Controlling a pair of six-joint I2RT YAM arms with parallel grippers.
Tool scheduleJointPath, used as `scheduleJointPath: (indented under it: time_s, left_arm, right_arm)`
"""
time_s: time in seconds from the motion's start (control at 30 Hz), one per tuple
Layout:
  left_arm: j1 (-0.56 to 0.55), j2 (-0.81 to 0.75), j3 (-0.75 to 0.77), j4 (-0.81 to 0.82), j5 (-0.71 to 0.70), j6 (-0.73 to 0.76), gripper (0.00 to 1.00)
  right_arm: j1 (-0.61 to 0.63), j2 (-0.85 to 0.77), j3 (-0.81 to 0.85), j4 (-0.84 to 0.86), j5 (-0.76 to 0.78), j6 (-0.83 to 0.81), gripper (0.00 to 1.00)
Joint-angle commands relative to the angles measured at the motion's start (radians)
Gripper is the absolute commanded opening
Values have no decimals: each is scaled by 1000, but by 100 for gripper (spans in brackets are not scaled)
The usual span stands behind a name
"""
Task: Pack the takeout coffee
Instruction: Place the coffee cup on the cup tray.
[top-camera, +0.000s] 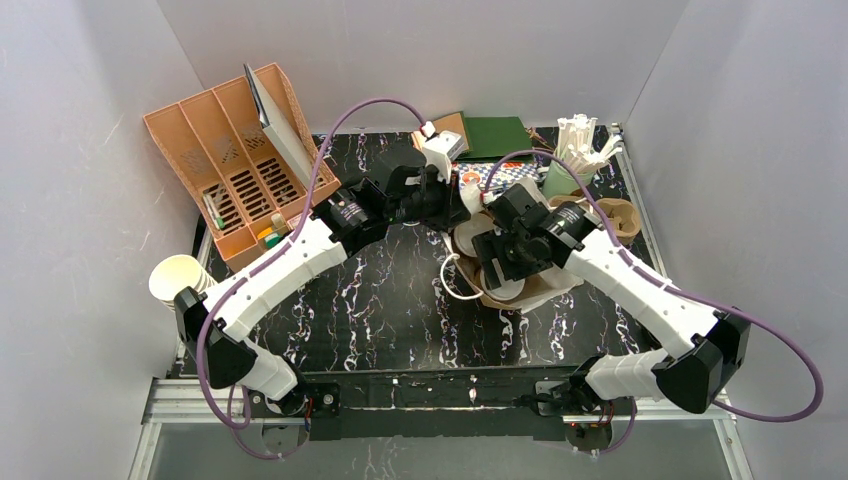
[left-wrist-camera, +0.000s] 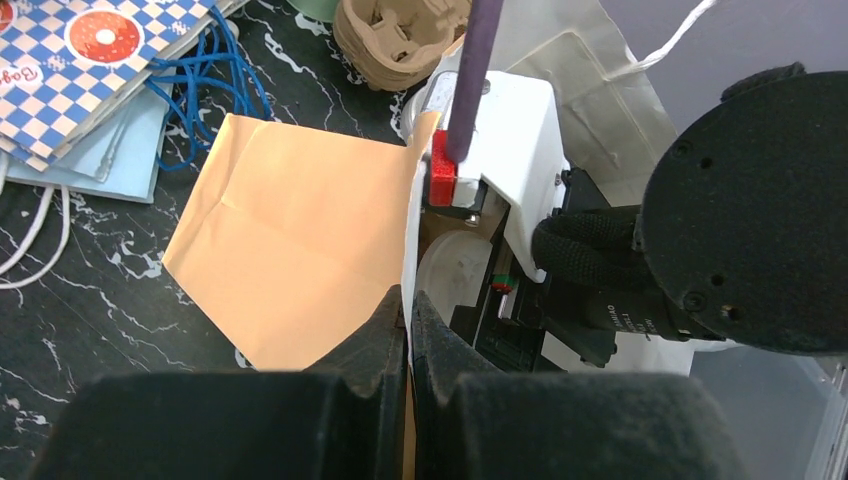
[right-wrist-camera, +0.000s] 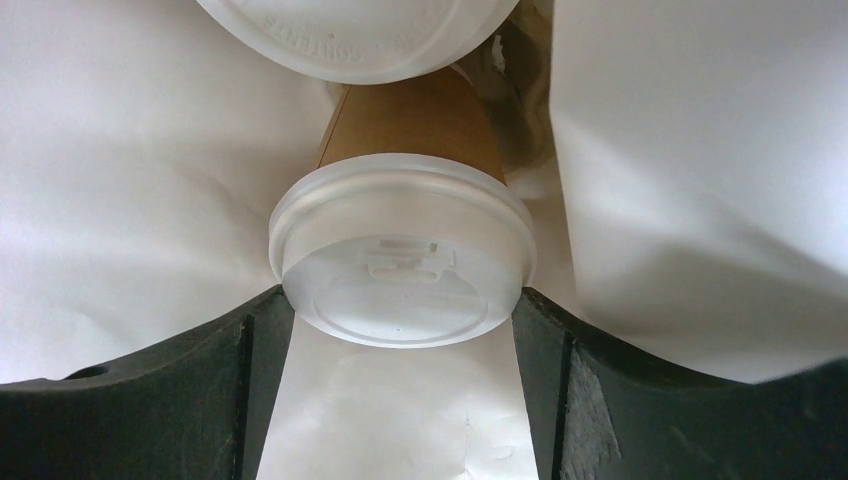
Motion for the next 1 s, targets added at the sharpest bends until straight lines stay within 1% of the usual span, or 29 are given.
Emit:
scheduleJointPath:
  time_s: [0.0,0.13,0.27,0.47,0.7,0.97]
  left_arm:
    - [-9,-51,22,2,102,-51,0]
    - [-9,-58,-4,-3,109,-64,0]
    - [-9,-60,-20,-27,97,-62,0]
    - [-6,-57,-60,-42,119,-82,0]
    - [14,-88,-133,-25,123,-94,0]
    - [29,-82,-155,-11,125,-83,0]
  right_arm:
    - [-4,41,63,-101,-41,46,26]
    - [-4,67,68,-155,-63,62,26]
    - [-4,83,55,-164,-83,71,26]
    - [-4,140,48,-162,-93,68,26]
    - [-4,192,34,-135,-101,56,27]
    - [-4,228,19,-111,-92,34,27]
